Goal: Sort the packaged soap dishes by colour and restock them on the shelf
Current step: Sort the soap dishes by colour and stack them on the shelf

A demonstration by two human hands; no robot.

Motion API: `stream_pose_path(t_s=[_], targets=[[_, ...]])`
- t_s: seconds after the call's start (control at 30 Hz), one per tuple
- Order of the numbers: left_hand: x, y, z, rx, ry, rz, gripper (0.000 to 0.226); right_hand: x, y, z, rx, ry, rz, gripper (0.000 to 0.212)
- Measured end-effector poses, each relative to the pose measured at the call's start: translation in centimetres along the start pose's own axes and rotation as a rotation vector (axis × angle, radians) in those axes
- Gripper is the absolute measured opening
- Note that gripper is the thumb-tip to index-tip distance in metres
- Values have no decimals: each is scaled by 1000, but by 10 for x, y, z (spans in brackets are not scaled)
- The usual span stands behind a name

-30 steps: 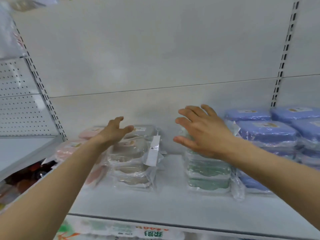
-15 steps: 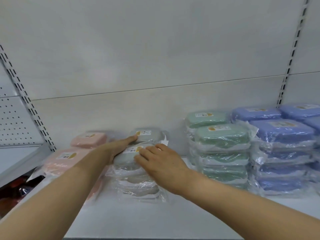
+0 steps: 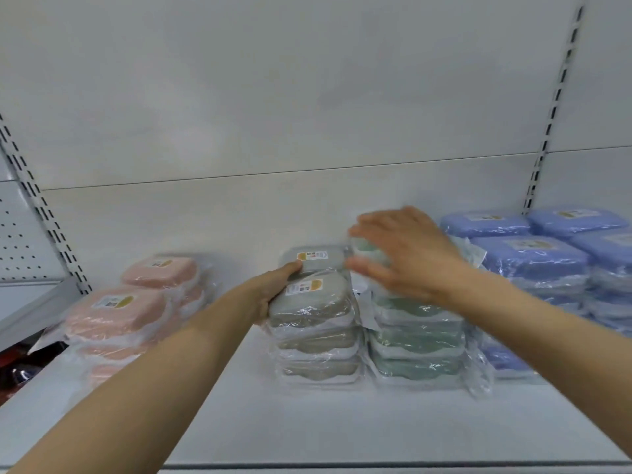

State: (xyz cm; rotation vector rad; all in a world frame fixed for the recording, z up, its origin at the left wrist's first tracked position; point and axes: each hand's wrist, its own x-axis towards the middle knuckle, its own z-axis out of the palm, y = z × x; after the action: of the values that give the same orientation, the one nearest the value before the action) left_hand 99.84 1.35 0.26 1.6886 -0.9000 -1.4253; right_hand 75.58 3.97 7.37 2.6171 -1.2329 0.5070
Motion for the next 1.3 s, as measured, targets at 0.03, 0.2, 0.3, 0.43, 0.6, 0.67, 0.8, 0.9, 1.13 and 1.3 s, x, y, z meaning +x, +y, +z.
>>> stream_pose_path(t_s=[0.03,0.2,0.3,0.43,0.6,0.67,0.8,0.9,1.13,1.3], targets=[[2,-1,-1,7,18,-8,49,2,13,-4,5,-18,66,82],[0,-1,3,8,35,23,44,0,41,11,105,-215,219,69],[1,3,14,3,66,55,40,-2,41,18,129,-187,225,67],[4,8,24,48,101,60,41,-1,41,18,92,-186,226,66],[-2,9,26,10,160,119,55,0,42,20,81,-174,230,65],[-2,10,25,-37,195,208,64,0,43,20,61,-165,225,66],[-19,12,31,-114,157,226,64,-1,41,19,46,-159,213,72],[-23,12,36,-148,165,221,60,-1,41,20,48,-146,217,75],[-49,5,30,-104,207,369,55,-2,43,21,27,-159,219,68],[-59,-69,12,-119,258,492,80,-11,24,10,-50,24,95,98]])
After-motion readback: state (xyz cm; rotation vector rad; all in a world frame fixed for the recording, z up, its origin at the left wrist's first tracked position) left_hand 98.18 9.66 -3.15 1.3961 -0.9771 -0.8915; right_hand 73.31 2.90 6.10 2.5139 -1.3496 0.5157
